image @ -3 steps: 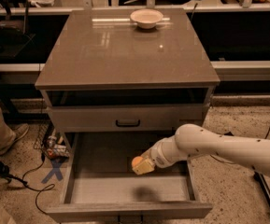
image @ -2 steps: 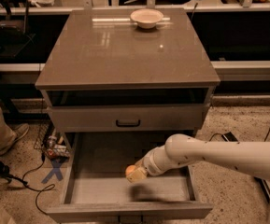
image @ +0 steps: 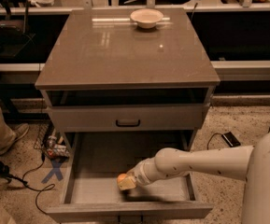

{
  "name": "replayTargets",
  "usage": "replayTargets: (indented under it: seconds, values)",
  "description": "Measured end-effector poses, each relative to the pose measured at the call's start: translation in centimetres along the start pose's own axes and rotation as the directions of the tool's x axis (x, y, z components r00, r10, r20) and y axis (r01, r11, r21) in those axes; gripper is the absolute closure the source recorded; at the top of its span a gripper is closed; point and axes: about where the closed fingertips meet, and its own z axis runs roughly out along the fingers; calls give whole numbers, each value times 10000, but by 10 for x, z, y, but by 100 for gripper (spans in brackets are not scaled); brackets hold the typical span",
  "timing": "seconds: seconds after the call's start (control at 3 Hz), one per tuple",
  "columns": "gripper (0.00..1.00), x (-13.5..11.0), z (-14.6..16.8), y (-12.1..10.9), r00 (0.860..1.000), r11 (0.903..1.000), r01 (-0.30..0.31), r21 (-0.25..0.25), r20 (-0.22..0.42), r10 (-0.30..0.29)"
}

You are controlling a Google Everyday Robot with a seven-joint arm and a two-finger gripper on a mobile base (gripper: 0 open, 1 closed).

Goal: Place orange into middle drawer

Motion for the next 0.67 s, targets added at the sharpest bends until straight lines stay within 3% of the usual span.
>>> replayTargets:
  seconds: [0.67]
  values:
    - [4, 1, 15, -1, 9984, 9994, -342, -51, 441, 344]
